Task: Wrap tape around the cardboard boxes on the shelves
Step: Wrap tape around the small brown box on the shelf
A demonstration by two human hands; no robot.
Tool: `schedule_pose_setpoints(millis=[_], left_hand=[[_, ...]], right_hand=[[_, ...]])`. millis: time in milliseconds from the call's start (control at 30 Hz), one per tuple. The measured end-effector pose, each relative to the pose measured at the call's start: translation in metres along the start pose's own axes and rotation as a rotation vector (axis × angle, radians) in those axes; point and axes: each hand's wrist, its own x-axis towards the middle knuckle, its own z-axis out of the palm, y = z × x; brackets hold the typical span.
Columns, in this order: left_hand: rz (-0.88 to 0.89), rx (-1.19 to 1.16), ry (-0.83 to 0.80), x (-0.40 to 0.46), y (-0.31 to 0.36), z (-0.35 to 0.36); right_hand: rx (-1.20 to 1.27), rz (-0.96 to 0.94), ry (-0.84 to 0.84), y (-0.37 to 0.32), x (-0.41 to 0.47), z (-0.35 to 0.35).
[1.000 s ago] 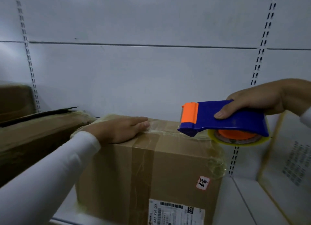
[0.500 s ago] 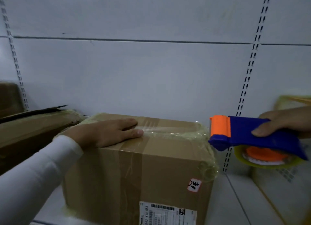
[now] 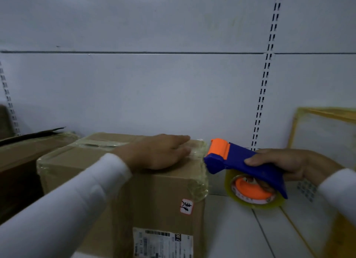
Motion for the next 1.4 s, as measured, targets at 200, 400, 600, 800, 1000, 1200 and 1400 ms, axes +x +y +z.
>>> schedule_pose_setpoints(millis=[200, 400, 600, 800, 1000, 1200, 1400], left_hand=[[0.024, -0.121, -0.042, 0.014, 0.012, 0.019], [0.039, -0.099, -0.058, 0.008, 0.011, 0.018], [0.035, -0.093, -0.063, 0.012, 0.007, 0.02], [0.03, -0.091, -0.07, 0.014, 0.003, 0.022], [0.013, -0.051, -0.074, 0.016, 0.007, 0.021], [-0.01, 0.014, -0.045, 0.006, 0.014, 0.014], [-0.058, 0.014, -0.028, 0.006, 0.033, 0.01]], right_hand=[[-0.038, -0.033, -0.065, -0.003, 0.008, 0.009], [-0.151, -0.035, -0.157, -0.008, -0.014, -0.006], [-0.297, 0.085, -0.009, 0.005, -0.041, -0.027], [-0.433, 0.138, 0.134, -0.011, -0.018, 0.008], [-0.59, 0.121, 0.276, -0.022, -0.009, 0.03], [-0.952, 0.228, 0.519, 0.018, 0.002, 0.038], [-0.66, -0.006, 0.659, 0.028, -0.01, 0.029]])
